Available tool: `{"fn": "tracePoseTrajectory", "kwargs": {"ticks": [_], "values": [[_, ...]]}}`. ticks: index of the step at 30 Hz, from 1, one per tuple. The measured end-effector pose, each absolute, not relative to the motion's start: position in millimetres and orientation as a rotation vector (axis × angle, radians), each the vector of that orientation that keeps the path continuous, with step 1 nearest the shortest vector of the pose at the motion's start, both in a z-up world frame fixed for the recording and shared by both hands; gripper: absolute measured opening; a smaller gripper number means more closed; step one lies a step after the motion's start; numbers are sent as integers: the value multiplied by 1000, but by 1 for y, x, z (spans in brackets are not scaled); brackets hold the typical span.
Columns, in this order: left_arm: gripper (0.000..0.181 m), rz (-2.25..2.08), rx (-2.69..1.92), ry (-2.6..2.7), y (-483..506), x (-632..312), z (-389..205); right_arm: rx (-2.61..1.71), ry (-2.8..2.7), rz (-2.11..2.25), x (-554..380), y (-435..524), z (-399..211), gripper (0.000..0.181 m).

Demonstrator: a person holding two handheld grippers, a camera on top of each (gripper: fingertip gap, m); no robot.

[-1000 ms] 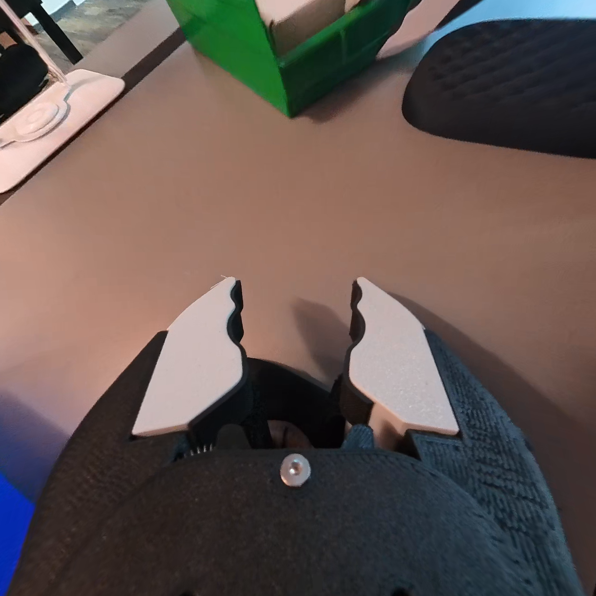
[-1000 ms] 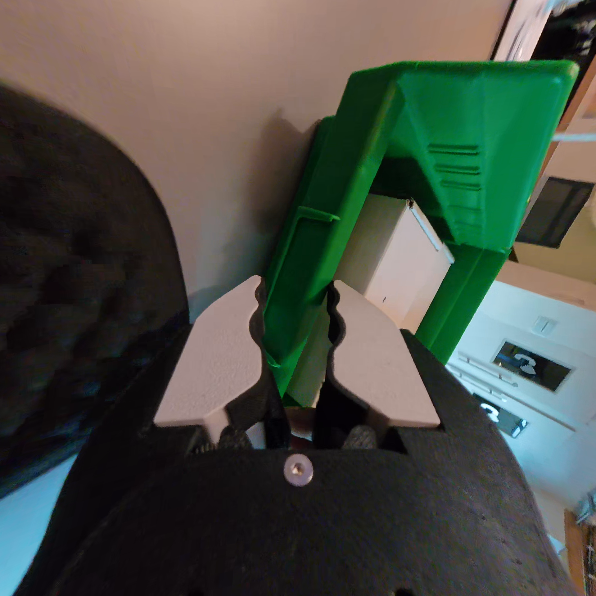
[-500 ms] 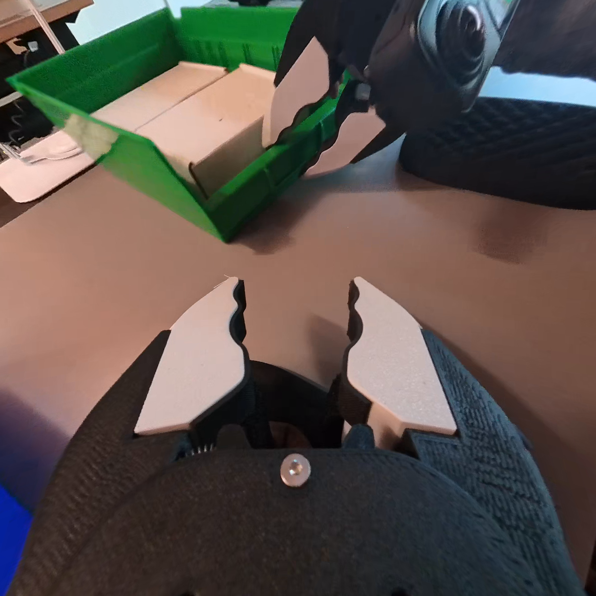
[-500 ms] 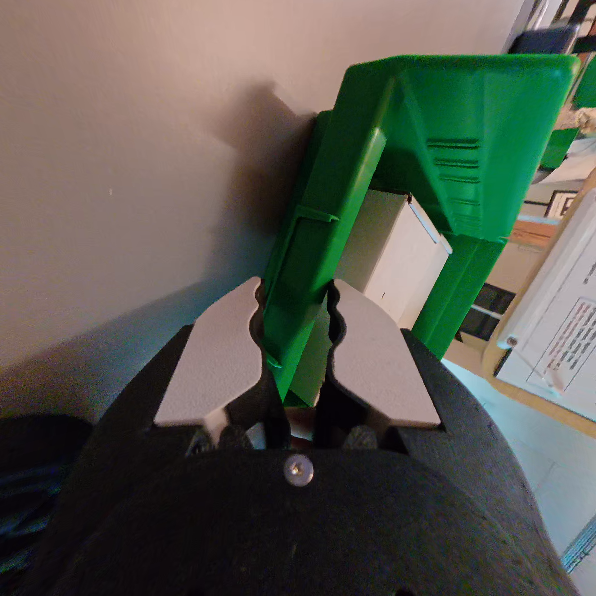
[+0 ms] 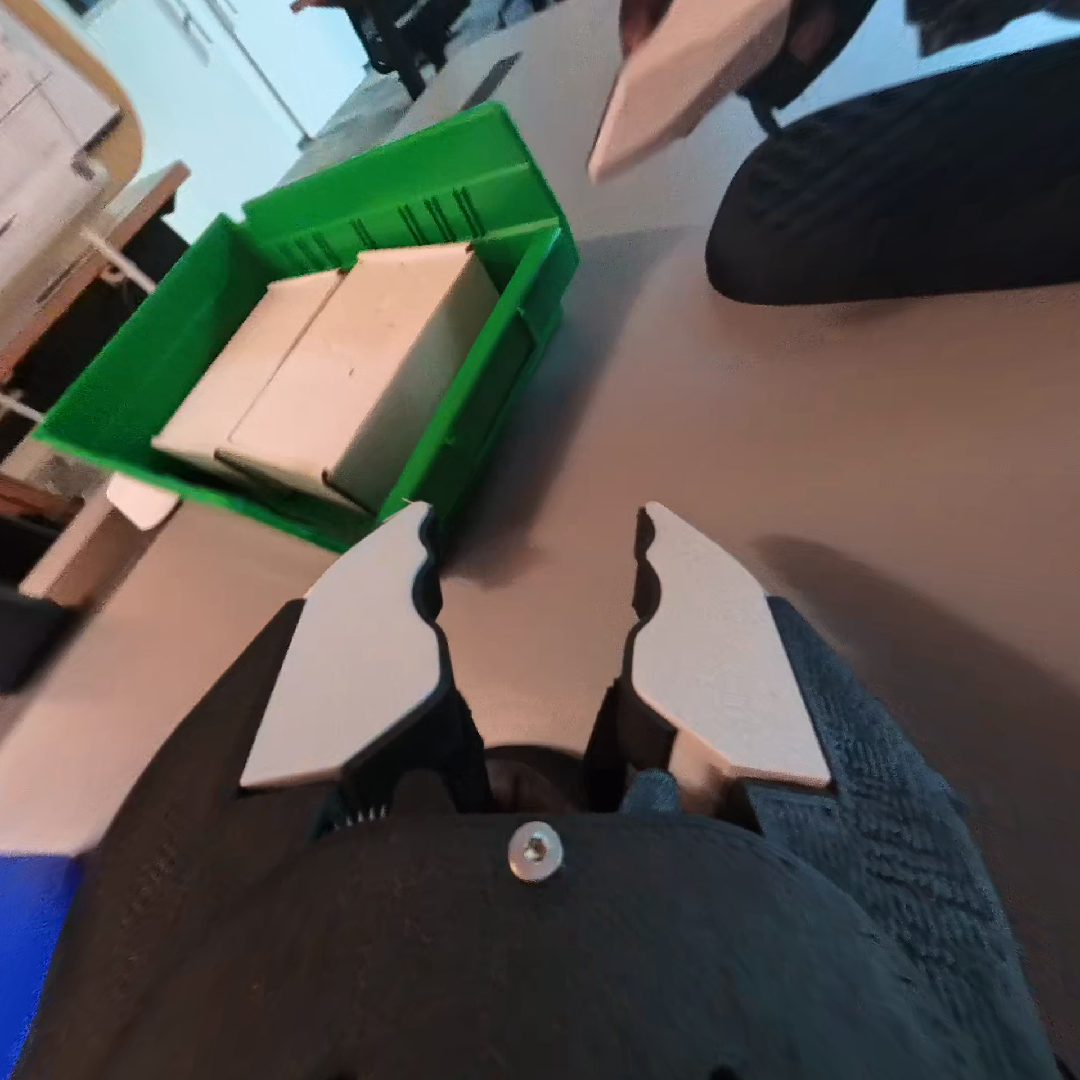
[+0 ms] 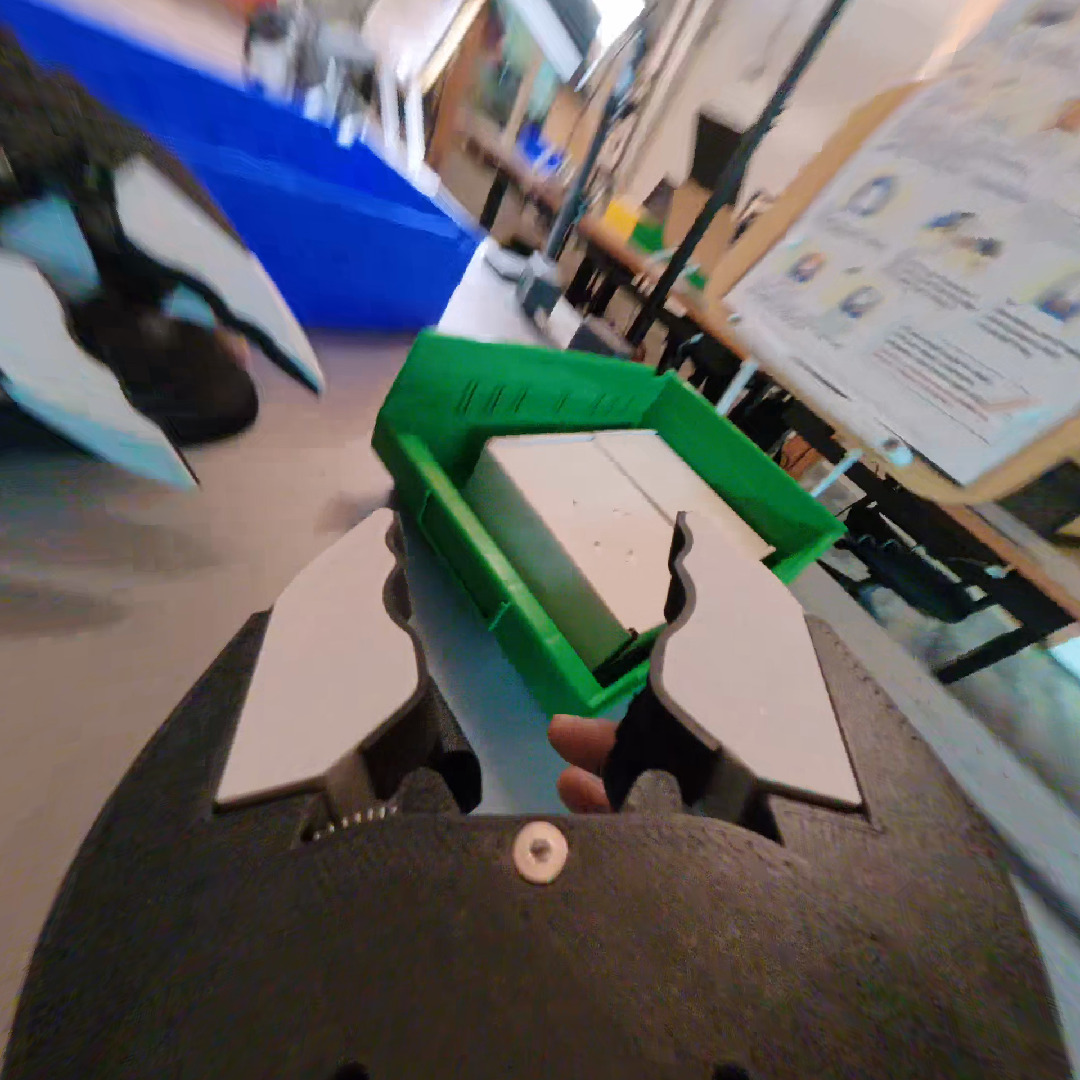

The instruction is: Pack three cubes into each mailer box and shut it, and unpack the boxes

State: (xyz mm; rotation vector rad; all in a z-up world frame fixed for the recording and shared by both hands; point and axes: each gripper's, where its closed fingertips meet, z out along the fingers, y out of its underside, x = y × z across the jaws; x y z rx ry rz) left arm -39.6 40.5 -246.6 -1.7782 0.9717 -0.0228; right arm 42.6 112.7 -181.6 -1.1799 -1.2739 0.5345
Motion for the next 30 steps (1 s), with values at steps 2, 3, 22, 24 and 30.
{"fn": "tracePoseTrajectory", "kwargs": {"ticks": [2,3,22,24,30], "values": [[68,32,-1786,1077,54,-26,-246,-1207,-1100,679,67,115,-180,86],[69,81,-1783,1134,62,-20,-247,-1224,-1053,731,76,116,-185,88],[36,484,-1964,1204,118,-86,-286,-1217,-1020,745,85,110,-186,85],[36,491,-1970,1183,110,-98,-285,-1214,-1027,738,84,110,-187,85],[36,557,-2020,1077,85,-135,-284,-1222,-1016,742,85,112,-187,83]]}}
